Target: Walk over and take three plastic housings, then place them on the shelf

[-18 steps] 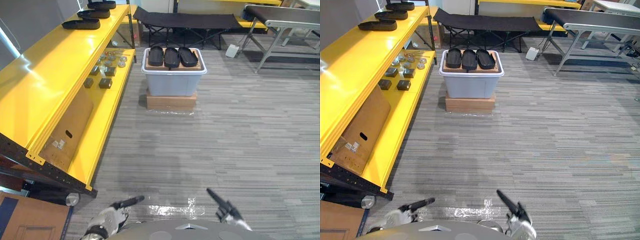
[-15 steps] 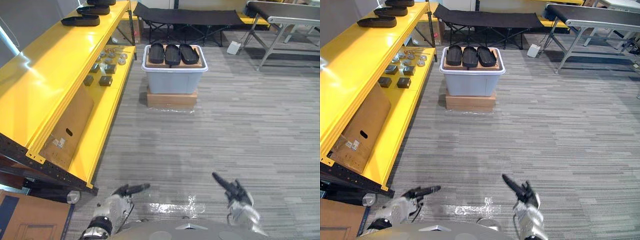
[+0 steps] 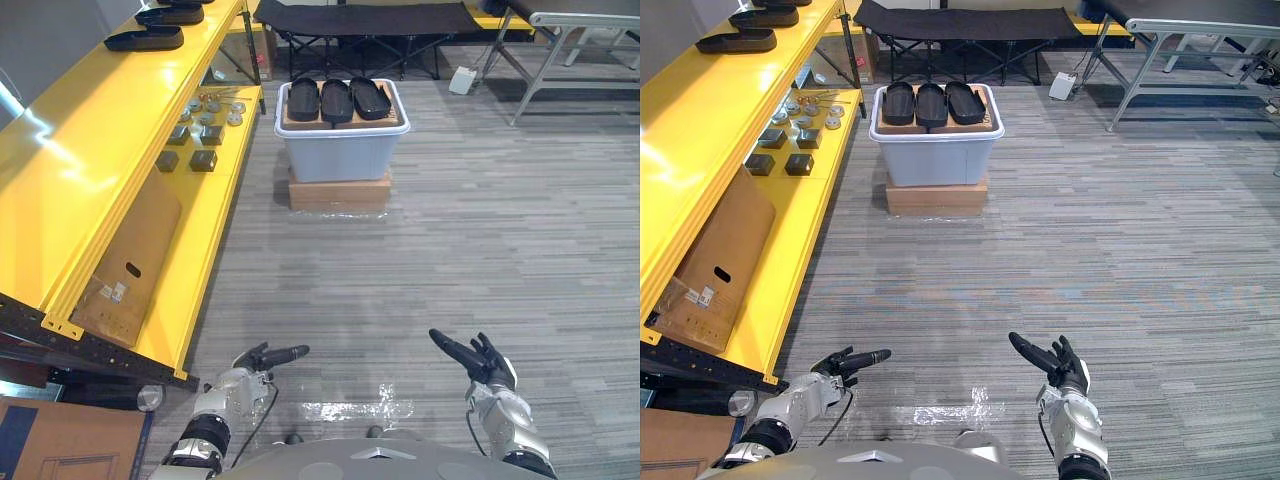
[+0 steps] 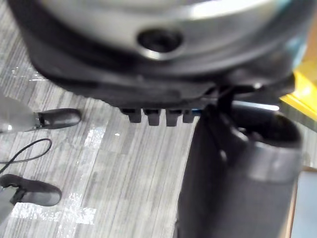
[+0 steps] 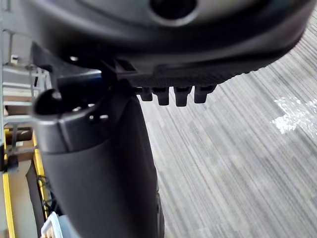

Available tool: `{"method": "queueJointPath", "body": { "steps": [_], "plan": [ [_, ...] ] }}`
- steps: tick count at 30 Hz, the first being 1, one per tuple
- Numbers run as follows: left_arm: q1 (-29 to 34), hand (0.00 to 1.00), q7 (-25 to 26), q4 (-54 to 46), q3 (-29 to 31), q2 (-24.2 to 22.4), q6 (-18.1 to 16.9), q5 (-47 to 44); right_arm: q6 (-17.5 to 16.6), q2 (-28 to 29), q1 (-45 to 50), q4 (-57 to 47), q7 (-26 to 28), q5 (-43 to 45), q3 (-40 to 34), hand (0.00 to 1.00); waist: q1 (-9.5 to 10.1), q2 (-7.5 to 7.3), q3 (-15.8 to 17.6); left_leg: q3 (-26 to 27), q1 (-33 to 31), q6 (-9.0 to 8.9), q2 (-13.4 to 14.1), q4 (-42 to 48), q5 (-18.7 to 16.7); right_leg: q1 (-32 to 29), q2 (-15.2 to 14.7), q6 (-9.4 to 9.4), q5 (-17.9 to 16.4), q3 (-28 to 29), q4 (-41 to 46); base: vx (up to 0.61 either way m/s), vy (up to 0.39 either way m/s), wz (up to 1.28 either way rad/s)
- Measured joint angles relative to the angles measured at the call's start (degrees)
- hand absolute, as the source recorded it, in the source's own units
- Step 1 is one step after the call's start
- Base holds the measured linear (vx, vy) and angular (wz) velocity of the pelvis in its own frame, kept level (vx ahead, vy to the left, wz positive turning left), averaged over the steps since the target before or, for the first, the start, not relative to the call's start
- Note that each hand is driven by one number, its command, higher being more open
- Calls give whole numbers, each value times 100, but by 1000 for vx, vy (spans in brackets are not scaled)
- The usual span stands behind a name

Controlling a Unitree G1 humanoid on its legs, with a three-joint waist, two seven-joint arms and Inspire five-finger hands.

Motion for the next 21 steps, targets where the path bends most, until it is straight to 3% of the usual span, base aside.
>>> {"method": "queueJointPath", "body": {
  "steps": [10,21],
  "plan": [
    [628,100,93,366,250,-81,-95,38,76,548,480,614,-223,-89,-121,100,37,-44,14,-51,14,87,-37,-25,63,-7,-38,39,25,-59,6,-74,4,2],
    [846,100,-135,582,574,-53,-392,58,7,558,448,788,-336,-121,-115,100,82,-110,15,-17,15,127,-92,-26,41,-12,-73,49,71,-7,-18,-20,16,-2]
  ]
}}
